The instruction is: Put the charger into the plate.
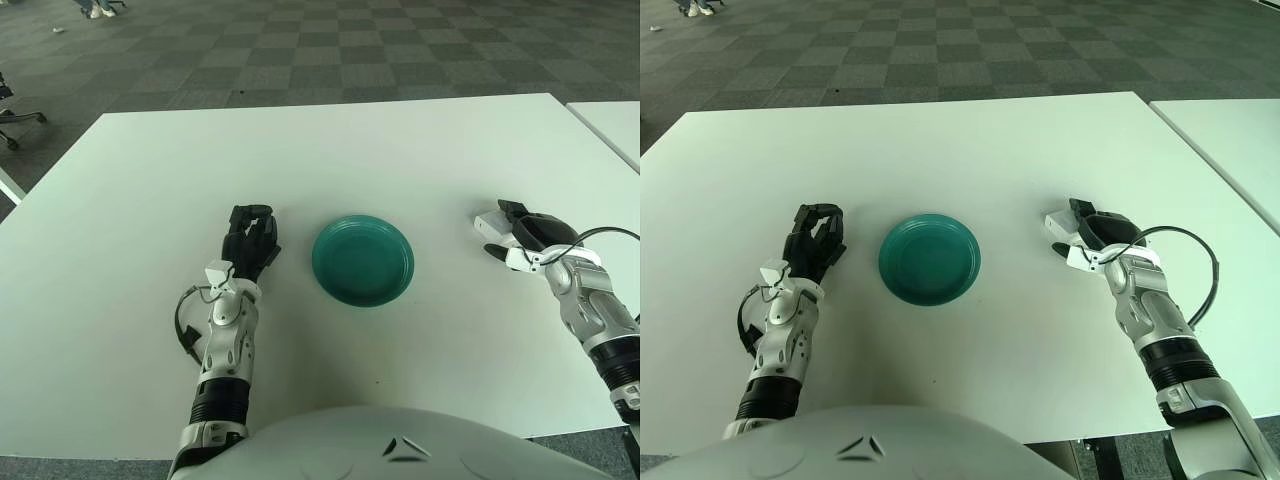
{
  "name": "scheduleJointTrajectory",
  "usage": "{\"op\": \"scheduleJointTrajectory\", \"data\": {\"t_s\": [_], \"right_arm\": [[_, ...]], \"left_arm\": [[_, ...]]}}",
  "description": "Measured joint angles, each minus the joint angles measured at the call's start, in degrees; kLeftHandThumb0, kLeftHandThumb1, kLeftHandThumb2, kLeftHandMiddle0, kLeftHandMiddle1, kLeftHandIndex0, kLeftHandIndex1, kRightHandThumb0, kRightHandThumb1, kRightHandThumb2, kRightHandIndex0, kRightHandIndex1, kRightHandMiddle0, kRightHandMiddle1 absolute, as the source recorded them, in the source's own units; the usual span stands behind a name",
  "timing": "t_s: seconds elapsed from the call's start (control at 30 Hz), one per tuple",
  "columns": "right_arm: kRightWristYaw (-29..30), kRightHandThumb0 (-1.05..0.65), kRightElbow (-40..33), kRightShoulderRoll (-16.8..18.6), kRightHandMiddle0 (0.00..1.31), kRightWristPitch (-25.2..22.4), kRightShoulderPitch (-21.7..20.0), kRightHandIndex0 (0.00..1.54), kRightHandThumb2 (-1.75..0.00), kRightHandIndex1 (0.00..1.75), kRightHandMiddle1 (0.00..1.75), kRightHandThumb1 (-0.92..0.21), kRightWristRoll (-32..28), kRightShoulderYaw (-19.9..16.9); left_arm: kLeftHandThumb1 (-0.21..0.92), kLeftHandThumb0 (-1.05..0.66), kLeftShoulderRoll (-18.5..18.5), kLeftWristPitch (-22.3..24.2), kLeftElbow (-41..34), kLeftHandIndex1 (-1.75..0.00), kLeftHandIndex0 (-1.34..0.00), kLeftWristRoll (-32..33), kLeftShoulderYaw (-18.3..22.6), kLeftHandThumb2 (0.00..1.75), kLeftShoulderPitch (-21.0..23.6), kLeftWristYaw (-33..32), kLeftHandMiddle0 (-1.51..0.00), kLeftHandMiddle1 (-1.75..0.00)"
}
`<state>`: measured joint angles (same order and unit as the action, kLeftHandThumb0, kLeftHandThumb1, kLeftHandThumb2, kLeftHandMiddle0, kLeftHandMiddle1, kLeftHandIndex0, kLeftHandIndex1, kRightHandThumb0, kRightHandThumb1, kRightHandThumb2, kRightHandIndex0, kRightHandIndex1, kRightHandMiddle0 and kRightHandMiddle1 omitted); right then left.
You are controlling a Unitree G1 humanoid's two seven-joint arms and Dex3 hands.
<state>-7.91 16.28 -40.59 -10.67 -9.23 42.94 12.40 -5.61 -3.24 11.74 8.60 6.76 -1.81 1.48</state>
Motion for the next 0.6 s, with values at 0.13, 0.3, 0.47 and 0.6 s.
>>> {"op": "scheduleJointTrajectory", "data": {"t_s": [0.13, 0.3, 0.47, 0.6], "right_arm": [[-0.6, -1.05, 1.0, -0.1, 0.0, 0.3, -0.9, 0.29, -0.69, 0.04, 0.46, -0.92, -0.7, 0.4], [-2.9, -1.05, 2.6, -1.3, 0.0, 2.6, -2.2, 0.23, -0.69, 0.23, 0.47, -0.92, -1.5, 1.2], [-6.6, -1.05, 4.1, -3.2, 0.0, 4.9, -4.4, 0.04, -0.73, 0.62, 0.45, -0.92, -1.9, 2.3], [-9.7, -1.05, 5.0, -4.2, 0.0, 6.1, -6.1, 0.01, -0.77, 0.71, 0.45, -0.92, -2.0, 3.1]], "left_arm": [[0.88, -0.36, 0.1, 0.0, 0.0, -1.75, -0.23, 0.0, 0.0, 0.58, -0.1, 0.0, -0.41, -0.15], [0.88, -0.36, 0.1, 0.4, -0.3, -1.75, -0.23, 0.1, 0.0, 0.58, -0.1, 0.0, -0.41, -0.15], [0.88, -0.36, 0.2, 0.7, -0.5, -1.75, -0.23, 0.1, 0.0, 0.58, -0.3, 0.0, -0.41, -0.15], [0.88, -0.36, 0.3, 0.8, -0.7, -1.75, -0.23, 0.1, 0.0, 0.58, -0.3, 0.0, -0.41, -0.15]]}}
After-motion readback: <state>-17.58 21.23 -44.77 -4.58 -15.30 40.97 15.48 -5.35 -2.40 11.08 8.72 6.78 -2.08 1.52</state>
